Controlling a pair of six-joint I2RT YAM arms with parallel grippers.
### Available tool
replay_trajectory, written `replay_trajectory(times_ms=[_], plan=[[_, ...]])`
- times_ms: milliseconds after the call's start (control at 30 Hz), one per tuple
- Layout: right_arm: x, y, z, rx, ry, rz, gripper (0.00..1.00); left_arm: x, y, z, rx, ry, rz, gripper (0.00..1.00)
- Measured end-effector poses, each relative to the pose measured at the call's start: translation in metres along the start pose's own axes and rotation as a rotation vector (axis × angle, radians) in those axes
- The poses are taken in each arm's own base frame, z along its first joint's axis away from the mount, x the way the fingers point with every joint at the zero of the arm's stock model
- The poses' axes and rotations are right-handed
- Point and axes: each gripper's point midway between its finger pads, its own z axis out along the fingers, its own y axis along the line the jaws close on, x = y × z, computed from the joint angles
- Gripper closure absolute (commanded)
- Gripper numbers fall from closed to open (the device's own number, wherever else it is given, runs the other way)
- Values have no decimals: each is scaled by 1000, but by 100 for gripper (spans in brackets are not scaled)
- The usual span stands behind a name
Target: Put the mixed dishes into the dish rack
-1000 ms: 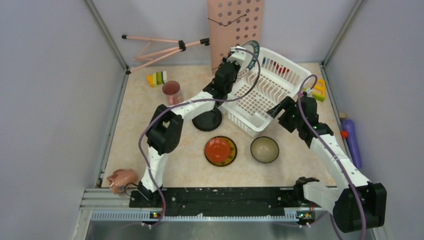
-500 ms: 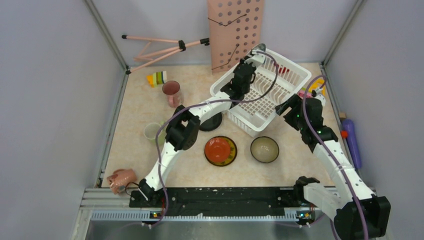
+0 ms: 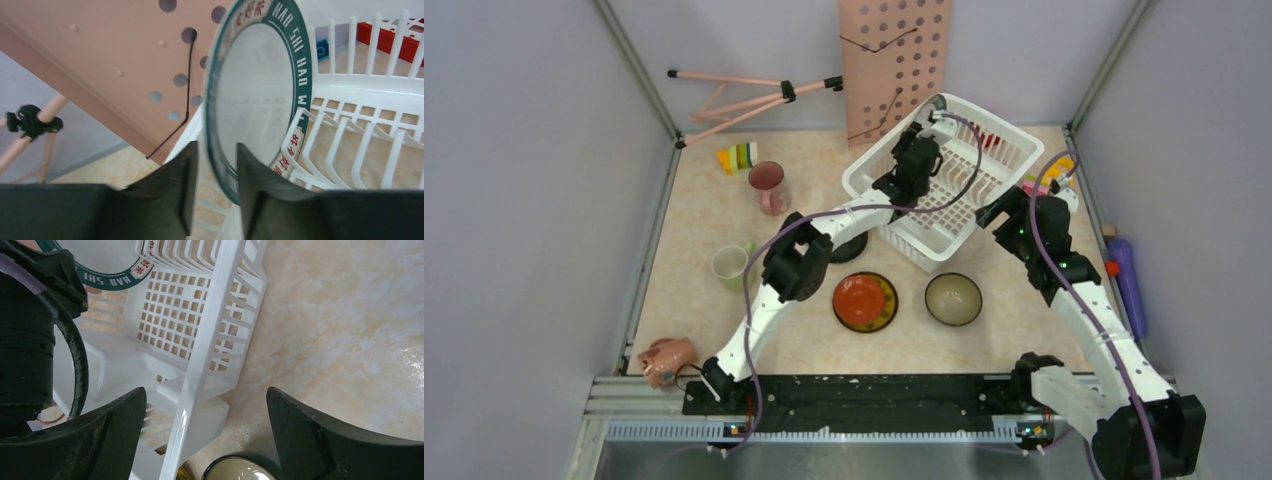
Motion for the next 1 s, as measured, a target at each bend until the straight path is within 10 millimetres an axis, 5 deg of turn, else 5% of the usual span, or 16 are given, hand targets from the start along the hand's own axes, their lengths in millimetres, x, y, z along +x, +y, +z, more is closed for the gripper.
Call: replay_trajectory(times_ms=[300, 600, 767, 900, 1000], plan=[[-1, -4, 0, 16, -5, -18, 7, 13, -4, -9, 58, 107, -97, 29], [-18, -7, -10, 71, -35, -99, 7, -78, 55, -43, 96, 31, -336, 22], [-41, 13, -21, 34, -75, -157, 9, -105, 93, -78, 104, 42, -423, 19], [-43, 43, -25, -24, -43, -225, 9, -95, 119, -112, 106, 114, -457, 19], [-23, 78, -32, -128, 14, -309, 10, -72, 143, -149, 105, 207, -485, 17]])
